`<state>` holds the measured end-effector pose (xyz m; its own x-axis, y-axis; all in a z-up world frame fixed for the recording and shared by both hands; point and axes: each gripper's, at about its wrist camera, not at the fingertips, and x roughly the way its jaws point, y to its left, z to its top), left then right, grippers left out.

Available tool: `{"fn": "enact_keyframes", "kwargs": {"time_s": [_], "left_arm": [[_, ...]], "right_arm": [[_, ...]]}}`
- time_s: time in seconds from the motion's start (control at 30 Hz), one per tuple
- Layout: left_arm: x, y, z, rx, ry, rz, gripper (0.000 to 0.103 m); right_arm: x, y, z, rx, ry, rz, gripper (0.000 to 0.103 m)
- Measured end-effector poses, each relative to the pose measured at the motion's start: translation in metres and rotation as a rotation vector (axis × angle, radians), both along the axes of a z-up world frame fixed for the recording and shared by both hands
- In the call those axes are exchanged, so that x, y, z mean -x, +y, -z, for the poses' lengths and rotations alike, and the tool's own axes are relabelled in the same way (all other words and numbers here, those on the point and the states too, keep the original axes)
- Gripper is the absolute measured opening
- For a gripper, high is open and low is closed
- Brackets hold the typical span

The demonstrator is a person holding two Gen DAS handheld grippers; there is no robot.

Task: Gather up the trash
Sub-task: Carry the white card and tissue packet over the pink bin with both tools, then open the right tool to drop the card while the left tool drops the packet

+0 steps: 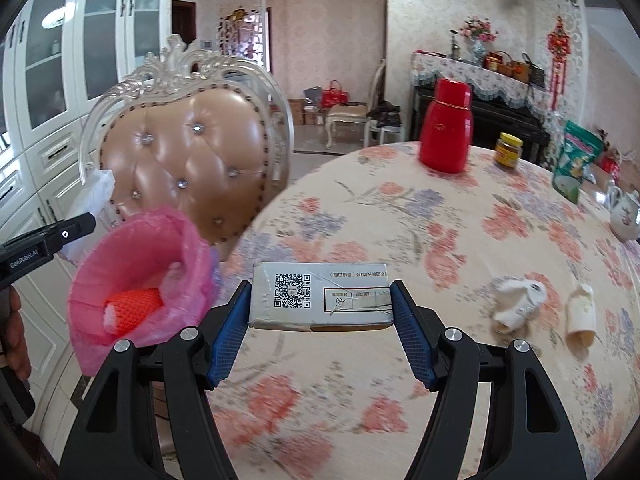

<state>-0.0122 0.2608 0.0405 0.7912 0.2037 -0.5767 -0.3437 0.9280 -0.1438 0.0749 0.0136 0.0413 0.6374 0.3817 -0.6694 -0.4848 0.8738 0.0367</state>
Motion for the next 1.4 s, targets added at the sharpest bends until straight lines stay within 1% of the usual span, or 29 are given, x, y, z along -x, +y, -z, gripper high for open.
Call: {"fn": "enact_keyframes", "kwargs": {"time_s": [0.17,0.5,0.77,1.27,1.33,1.4], "left_arm": [[0.009,0.019,0.004,0.005,0.01,-0.029,0.033],[0.022,0.043,0.008,0.015,0.019,-0.07,0.033],[0.03,0.059,0.01,0.024,0.023,-0.097,0.034],[0.035,0.069,0.009,0.029,0.018,-0.116,0.034],[0.035,0.07,0.008,0.027,0.019,-0.117,0.034],[0.035,0.071,0.008,0.028,0.019,-0.119,0.034]], "right_arm": [[-0.001,0.027,-0.002,-0.01,0.011,-0.051,0.065],[0.005,0.085,-0.006,-0.02,0.016,-0.154,0.066],[0.007,0.118,-0.002,-0.031,0.04,-0.216,0.066],[0.004,0.156,0.003,-0.016,0.067,-0.286,0.066],[0.003,0.159,0.005,-0.015,0.074,-0.292,0.067],[0.003,0.16,0.007,-0.015,0.077,-0.296,0.072]]}}
